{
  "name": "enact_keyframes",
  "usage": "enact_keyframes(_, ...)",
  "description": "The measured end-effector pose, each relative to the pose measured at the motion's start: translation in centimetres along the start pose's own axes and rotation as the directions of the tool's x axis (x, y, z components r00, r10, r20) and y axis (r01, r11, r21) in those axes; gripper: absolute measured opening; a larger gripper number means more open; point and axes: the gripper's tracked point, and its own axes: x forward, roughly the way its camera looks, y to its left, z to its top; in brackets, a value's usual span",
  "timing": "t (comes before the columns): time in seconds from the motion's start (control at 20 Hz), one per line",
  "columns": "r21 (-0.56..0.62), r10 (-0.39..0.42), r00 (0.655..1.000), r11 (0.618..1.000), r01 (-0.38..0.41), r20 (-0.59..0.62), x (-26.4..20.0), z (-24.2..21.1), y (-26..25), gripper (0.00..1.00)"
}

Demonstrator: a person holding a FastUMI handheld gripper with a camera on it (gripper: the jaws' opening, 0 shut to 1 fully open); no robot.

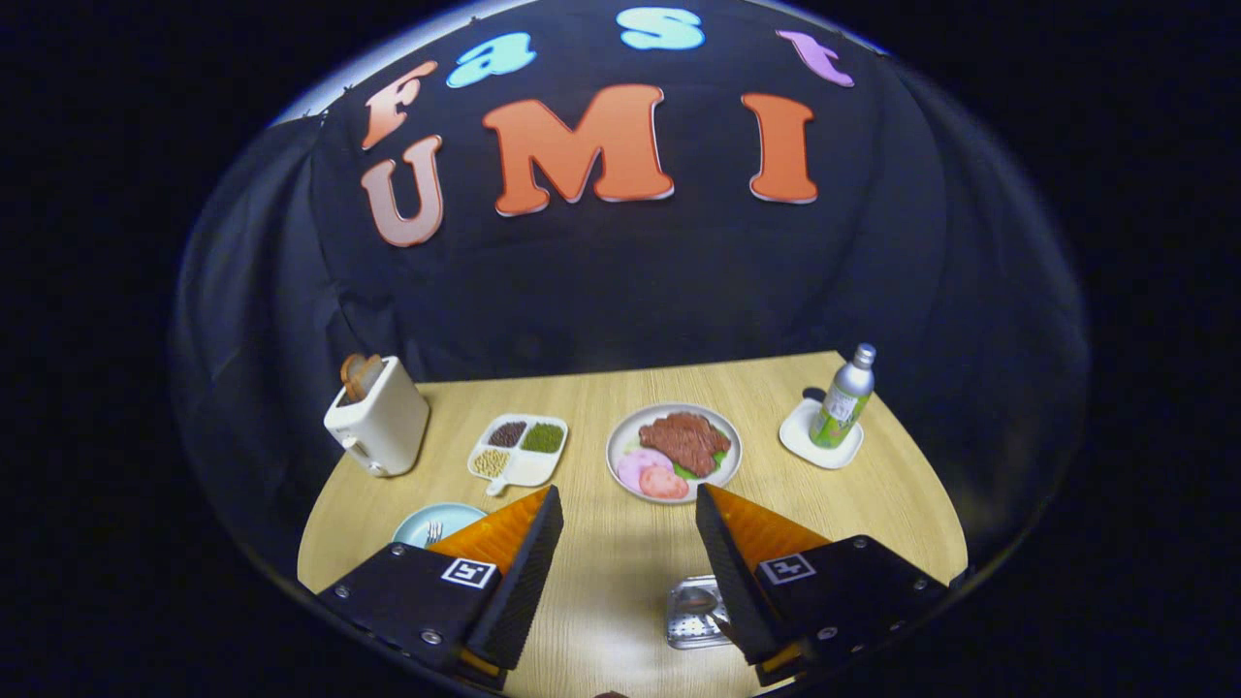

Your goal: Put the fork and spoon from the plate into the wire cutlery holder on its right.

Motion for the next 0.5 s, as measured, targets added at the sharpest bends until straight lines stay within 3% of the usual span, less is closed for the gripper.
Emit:
enact_keyframes(0.25,-0.041,-0.012,0.964,0.999,0.024,0.264,-2.3,5.3,3.3,0.84)
enact_keyframes(0.5,-0.097,-0.003,0.866,0.993,0.059,0.500,-5.7,9.8,6.6,0.84)
